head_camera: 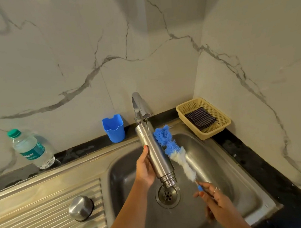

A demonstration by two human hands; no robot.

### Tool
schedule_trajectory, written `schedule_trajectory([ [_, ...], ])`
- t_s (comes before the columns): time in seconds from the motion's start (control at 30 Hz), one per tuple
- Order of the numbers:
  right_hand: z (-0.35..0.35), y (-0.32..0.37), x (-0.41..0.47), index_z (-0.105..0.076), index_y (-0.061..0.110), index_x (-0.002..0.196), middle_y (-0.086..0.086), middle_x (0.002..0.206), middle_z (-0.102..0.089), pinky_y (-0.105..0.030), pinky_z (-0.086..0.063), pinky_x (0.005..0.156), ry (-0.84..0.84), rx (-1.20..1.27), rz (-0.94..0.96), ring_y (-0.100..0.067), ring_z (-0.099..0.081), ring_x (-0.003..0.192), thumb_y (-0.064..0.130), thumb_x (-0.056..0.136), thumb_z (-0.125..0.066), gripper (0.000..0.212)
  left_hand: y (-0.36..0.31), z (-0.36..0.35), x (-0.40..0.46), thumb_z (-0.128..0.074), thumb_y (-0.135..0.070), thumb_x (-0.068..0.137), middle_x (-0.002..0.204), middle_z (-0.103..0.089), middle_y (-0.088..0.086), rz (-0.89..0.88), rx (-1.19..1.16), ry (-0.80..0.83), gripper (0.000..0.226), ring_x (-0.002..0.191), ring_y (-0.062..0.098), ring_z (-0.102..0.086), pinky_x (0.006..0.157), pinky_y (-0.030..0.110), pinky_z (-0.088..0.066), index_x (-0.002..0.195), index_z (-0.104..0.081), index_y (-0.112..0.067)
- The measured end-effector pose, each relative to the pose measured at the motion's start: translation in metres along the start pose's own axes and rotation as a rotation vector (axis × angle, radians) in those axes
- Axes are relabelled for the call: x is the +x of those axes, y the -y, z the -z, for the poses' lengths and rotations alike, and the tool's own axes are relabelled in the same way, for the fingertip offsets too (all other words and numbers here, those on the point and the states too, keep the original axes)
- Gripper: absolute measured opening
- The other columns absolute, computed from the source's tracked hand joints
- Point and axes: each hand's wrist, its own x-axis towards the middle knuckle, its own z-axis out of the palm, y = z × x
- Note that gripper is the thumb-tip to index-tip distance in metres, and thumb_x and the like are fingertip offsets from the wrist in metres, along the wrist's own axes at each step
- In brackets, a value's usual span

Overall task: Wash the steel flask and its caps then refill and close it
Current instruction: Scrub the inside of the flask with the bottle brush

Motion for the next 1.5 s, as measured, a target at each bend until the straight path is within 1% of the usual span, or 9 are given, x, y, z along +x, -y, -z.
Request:
schedule_trajectory([
  [0.27, -0.002, -0.021, 0.008, -0.060, 0.018, 0.115, 0.003, 0.088, -0.071, -0.016, -0.040, 0.050, -0.039, -0.121, 0.040, -0.001, -0.047, 0.047, 0.019, 0.097, -0.052, 0.021, 0.012, -0.009, 0.012, -0.045, -0.067, 0.091, 0.127, -0.067, 0.016, -0.003, 0.000, 0.027, 0.065, 0.118, 0.034, -0.063, 0.107, 0.053, -0.043, 0.134, -0.058, -0.019],
  [0.37, -0.008, -0.015, 0.029, -0.061, 0.015, 0.124, 0.011, 0.078, -0.066, -0.010, -0.042, 0.060, -0.097, -0.163, 0.108, 0.007, -0.056, 0.062, 0.023, 0.097, -0.053, 0.030, 0.017, -0.019, 0.009, -0.040, -0.072, 0.090, 0.121, -0.068, 0.017, 0.035, 0.052, 0.065, 0.074, 0.108, 0.034, -0.066, 0.096, 0.047, -0.051, 0.132, -0.060, -0.014],
  [0.53, -0.011, 0.011, 0.067, -0.063, 0.018, 0.124, 0.019, 0.101, -0.068, -0.012, -0.049, 0.084, -0.150, -0.258, 0.285, 0.011, -0.061, 0.093, 0.034, 0.097, -0.050, 0.034, 0.025, -0.035, 0.007, -0.046, -0.075, 0.082, 0.093, -0.062, 0.018, 0.071, 0.155, 0.145, 0.079, 0.079, 0.026, -0.063, 0.075, 0.035, -0.056, 0.108, -0.058, -0.001],
  [0.7, 0.002, -0.013, 0.039, -0.061, 0.017, 0.120, 0.009, 0.056, -0.053, -0.013, -0.038, 0.053, -0.091, -0.372, 0.233, 0.001, -0.053, 0.053, 0.035, 0.099, -0.044, 0.033, 0.025, -0.026, 0.010, -0.045, -0.065, 0.089, 0.097, -0.069, 0.015, -0.068, 0.156, 0.040, 0.066, 0.083, 0.027, -0.069, 0.085, 0.043, -0.055, 0.117, -0.063, -0.008],
  [0.8, 0.001, -0.022, 0.028, -0.062, 0.015, 0.119, 0.003, 0.059, -0.058, -0.014, -0.038, 0.053, -0.057, -0.411, 0.214, 0.000, -0.052, 0.053, 0.033, 0.100, -0.045, 0.031, 0.025, -0.021, 0.009, -0.050, -0.057, 0.082, 0.094, -0.066, 0.012, -0.089, 0.117, -0.006, 0.052, 0.075, 0.022, -0.069, 0.071, 0.036, -0.058, 0.104, -0.063, -0.012],
  [0.9, -0.006, -0.005, 0.055, -0.062, 0.021, 0.102, 0.004, 0.060, -0.058, -0.014, -0.038, 0.052, -0.125, -0.402, 0.240, 0.000, -0.053, 0.053, 0.034, 0.100, -0.044, 0.023, 0.030, -0.023, 0.005, -0.039, -0.070, 0.091, 0.104, -0.070, 0.015, -0.041, 0.081, 0.035, 0.070, 0.092, 0.028, -0.068, 0.084, 0.040, -0.056, 0.121, -0.064, -0.012],
  [1.0, -0.009, 0.010, 0.089, -0.060, 0.022, 0.095, 0.001, 0.064, -0.062, -0.031, -0.045, 0.052, -0.151, -0.350, 0.256, -0.007, -0.055, 0.052, 0.037, 0.101, -0.040, 0.025, 0.032, -0.028, 0.001, -0.034, -0.074, 0.092, 0.108, -0.072, 0.012, -0.048, 0.149, -0.082, 0.071, 0.095, 0.024, -0.070, 0.077, 0.035, -0.056, 0.126, -0.061, -0.018],
  [1.23, 0.019, -0.042, 0.056, -0.058, 0.021, 0.110, 0.002, 0.056, -0.051, -0.019, -0.036, 0.049, -0.025, -0.455, 0.219, -0.005, -0.047, 0.048, 0.039, 0.100, -0.039, 0.028, 0.006, -0.017, 0.006, -0.043, -0.080, 0.083, 0.122, -0.069, 0.012, -0.053, 0.025, -0.163, 0.080, 0.111, 0.032, -0.066, 0.097, 0.048, -0.052, 0.138, -0.051, -0.023],
  [1.5, -0.002, 0.018, 0.106, -0.056, 0.012, 0.103, 0.009, 0.053, -0.045, -0.015, -0.031, 0.043, -0.101, -0.557, 0.336, -0.005, -0.045, 0.044, 0.033, 0.102, -0.038, 0.028, 0.025, -0.028, -0.001, -0.038, -0.077, 0.089, 0.113, -0.070, 0.013, -0.011, 0.086, -0.153, 0.073, 0.101, 0.026, -0.068, 0.076, 0.036, -0.055, 0.128, -0.058, -0.019],
])
